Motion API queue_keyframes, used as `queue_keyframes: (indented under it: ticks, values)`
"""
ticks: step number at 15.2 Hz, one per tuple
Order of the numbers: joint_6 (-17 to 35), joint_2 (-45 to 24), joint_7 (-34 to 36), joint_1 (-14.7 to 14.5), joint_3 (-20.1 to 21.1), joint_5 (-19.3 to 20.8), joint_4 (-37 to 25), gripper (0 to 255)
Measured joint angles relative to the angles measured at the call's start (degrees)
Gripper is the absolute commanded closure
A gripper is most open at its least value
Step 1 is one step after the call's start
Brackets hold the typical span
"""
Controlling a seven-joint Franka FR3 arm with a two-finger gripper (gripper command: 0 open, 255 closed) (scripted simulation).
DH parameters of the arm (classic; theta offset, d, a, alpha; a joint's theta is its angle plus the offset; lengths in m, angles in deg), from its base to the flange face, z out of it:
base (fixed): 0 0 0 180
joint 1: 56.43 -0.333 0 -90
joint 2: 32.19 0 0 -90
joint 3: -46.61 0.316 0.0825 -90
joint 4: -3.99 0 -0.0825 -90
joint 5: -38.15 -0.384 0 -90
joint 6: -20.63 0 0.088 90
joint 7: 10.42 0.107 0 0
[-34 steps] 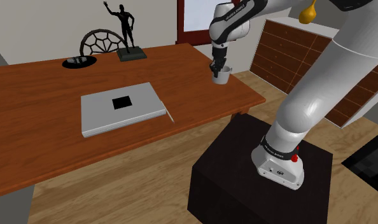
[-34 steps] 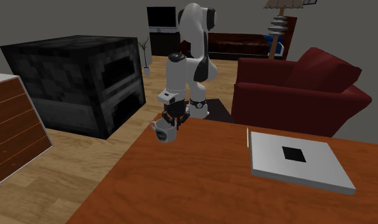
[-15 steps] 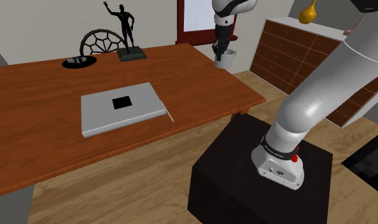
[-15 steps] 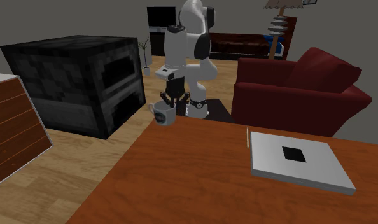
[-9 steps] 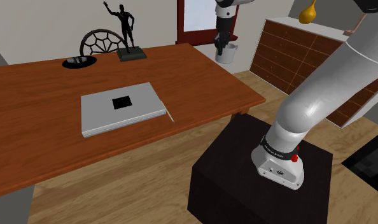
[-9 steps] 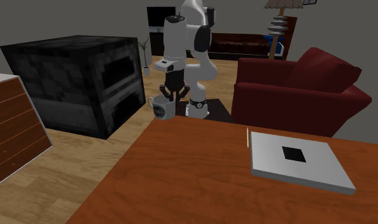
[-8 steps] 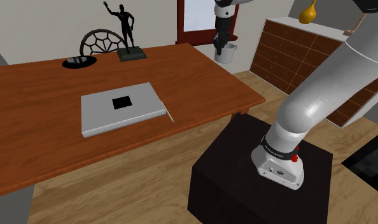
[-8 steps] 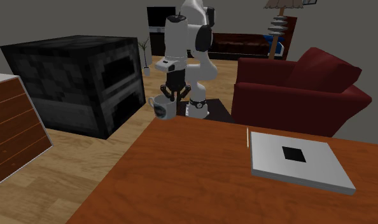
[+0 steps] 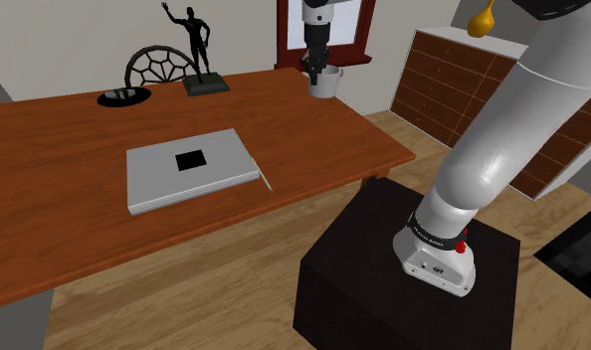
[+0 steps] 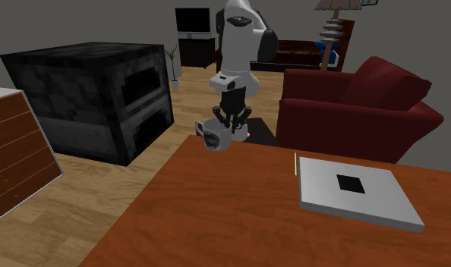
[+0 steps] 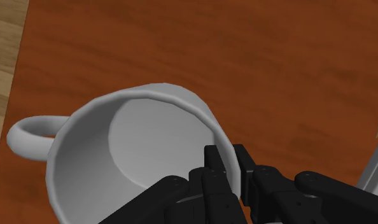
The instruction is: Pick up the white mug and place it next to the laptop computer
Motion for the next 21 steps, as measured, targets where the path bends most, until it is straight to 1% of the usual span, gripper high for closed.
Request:
queue_keyframes:
  ticks: [3, 9, 11, 14, 21]
  values:
    - [-0.50, -3.84, 2.99, -1.57, 1.72, -0.73, -4.13, 255]
    - [-3.86, -13.38, 8.00, -4.34, 4.34, -1.73, -16.77, 255]
    - [-4.33, -15.26, 9.16, -5.01, 4.87, -1.83, -19.04, 255]
    - [-2.61, -16.35, 9.58, -5.20, 5.03, -1.87, -18.38, 255]
    - [2.34, -17.43, 9.73, -5.14, 5.01, -1.87, -14.50, 255]
